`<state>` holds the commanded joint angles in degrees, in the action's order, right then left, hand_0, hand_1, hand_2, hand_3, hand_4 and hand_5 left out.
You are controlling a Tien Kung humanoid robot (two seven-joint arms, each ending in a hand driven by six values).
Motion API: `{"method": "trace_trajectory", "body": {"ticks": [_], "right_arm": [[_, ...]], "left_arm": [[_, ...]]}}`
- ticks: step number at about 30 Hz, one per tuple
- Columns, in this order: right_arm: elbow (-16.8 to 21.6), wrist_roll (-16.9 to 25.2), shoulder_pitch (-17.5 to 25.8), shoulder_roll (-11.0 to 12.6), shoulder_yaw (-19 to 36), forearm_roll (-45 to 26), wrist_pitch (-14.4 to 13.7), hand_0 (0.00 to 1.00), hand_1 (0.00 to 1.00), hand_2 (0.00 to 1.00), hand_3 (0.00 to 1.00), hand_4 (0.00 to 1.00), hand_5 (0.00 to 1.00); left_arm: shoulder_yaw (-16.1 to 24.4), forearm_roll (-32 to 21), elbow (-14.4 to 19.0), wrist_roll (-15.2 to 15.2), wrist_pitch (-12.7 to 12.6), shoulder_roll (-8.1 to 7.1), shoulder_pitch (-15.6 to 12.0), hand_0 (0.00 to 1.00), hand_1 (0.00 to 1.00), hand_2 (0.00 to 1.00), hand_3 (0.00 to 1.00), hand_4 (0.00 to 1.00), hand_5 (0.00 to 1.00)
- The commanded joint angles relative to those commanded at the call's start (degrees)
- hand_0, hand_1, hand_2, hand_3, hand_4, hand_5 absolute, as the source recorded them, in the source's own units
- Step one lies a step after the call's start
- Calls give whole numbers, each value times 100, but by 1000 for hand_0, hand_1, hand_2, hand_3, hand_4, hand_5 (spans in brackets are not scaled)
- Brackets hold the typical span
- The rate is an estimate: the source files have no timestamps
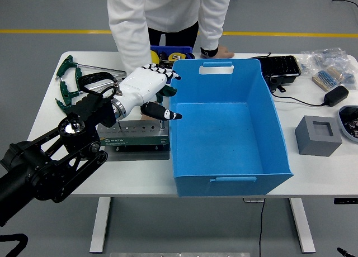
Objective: Lift tool from toolbox,place it in box,lift tool from toolbox,place it in box
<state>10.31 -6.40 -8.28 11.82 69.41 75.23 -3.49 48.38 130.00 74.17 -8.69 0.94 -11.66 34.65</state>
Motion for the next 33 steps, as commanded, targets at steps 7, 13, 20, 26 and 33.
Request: {"method": "trace_trajectory", "body": {"ticks": [7, 13, 20, 26, 33], "right_arm": [[0, -3, 17, 4, 2, 10, 4, 778, 700, 732, 705, 994, 786], [0, 2, 11, 4, 4, 0, -1, 777, 699, 732, 705, 994, 785], [0, 13, 10, 4, -27, -50, -5, 776, 700, 732, 704, 994, 786], [0, 19, 7, 5, -31, -59, -5, 776, 700, 732, 704, 994, 787], [0, 13, 4, 8, -24, -60, -9, 777, 699, 732, 705, 994, 786]], "left_arm": [[-91, 0, -56, -146, -125, -75, 20, 485, 394, 369, 468, 998, 623], [-201, 0, -95, -180, -108, -125, 49, 409, 270, 271, 338, 998, 644], [-290, 0, -140, -221, -543, -134, 95, 347, 175, 206, 257, 998, 652], [-318, 0, -224, -233, -742, -123, 125, 289, 117, 155, 204, 998, 661], [-404, 0, -348, -251, -894, -108, 145, 225, 61, 107, 160, 998, 667]]}}
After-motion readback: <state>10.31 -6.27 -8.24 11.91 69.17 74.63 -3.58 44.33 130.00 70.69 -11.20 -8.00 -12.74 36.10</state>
